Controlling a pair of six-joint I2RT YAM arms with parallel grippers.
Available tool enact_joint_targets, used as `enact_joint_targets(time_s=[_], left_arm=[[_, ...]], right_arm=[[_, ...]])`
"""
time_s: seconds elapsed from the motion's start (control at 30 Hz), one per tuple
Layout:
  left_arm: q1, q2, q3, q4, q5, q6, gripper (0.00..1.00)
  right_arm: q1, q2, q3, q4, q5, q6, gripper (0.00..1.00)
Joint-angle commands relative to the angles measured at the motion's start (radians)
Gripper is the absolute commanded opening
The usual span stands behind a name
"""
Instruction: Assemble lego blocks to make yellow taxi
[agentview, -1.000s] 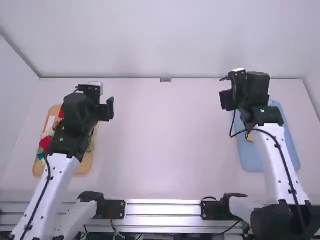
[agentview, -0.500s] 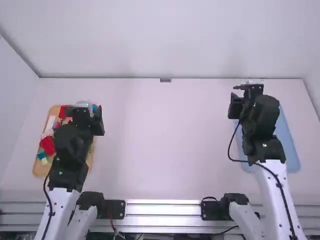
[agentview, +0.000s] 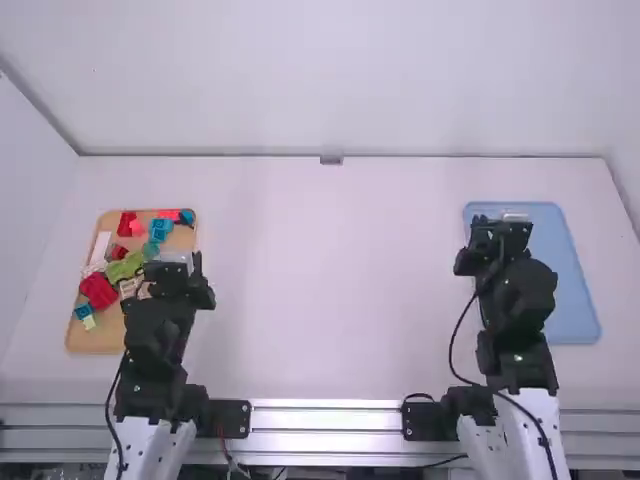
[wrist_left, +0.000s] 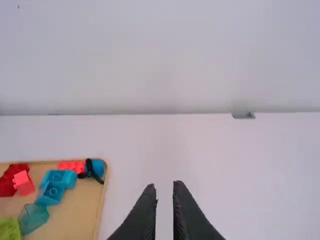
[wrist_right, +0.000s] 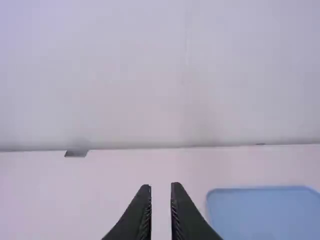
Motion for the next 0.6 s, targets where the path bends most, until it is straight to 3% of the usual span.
enact_joint_targets(time_s=[0.0, 0.13, 0.57], left_arm=[[0.000, -0.049, -0.044, 0.005, 0.008, 0.001, 0.04], [0.000, -0.105, -0.099, 0.005, 0.008, 0.001, 0.00], [0.000, -0.270, -0.264, 0.005, 0.008, 0.001, 0.00]], right_arm=[[0.002, -0.058, -0.058, 0.004, 0.004, 0.006, 0.04], [0.002, -0.130, -0.131, 0.004, 0.004, 0.006, 0.00], [0.002, -0.362, -0.363, 0.004, 0.004, 0.006, 0.00]])
